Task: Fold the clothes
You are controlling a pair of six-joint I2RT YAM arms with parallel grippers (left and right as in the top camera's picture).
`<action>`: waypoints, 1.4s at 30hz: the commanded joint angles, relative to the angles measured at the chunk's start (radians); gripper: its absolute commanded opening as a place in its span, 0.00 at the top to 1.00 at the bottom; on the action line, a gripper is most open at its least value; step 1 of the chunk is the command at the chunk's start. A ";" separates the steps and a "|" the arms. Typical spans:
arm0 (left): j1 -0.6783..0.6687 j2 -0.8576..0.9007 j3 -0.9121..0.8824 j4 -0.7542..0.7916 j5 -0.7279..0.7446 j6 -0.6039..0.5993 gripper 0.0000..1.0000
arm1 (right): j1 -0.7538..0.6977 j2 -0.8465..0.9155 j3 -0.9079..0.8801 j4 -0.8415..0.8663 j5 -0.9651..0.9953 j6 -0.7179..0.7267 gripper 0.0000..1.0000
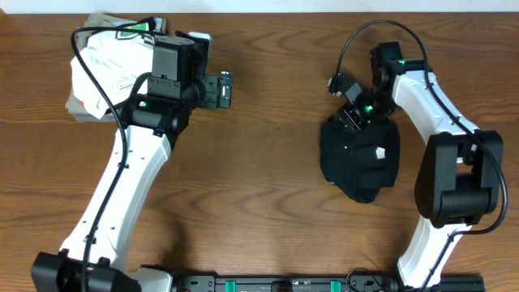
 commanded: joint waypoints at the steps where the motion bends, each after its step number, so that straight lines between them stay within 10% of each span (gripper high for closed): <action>1: 0.003 0.005 -0.003 0.004 -0.012 0.009 0.02 | -0.015 -0.003 0.022 0.011 0.004 0.056 0.99; 19: 0.003 0.005 -0.003 0.011 -0.012 0.009 0.02 | -0.131 0.094 0.103 0.095 0.007 0.164 0.98; 24: 0.003 0.005 -0.003 0.011 -0.012 0.009 0.02 | -0.198 0.085 0.219 -0.009 0.010 0.393 0.54; 34: 0.003 0.005 -0.003 -0.012 -0.002 0.009 0.02 | -0.303 -0.027 0.405 -0.375 0.077 0.600 0.49; 42: -0.148 0.029 -0.003 0.045 0.168 0.012 0.02 | -0.394 -0.082 0.406 -0.340 0.104 0.665 0.40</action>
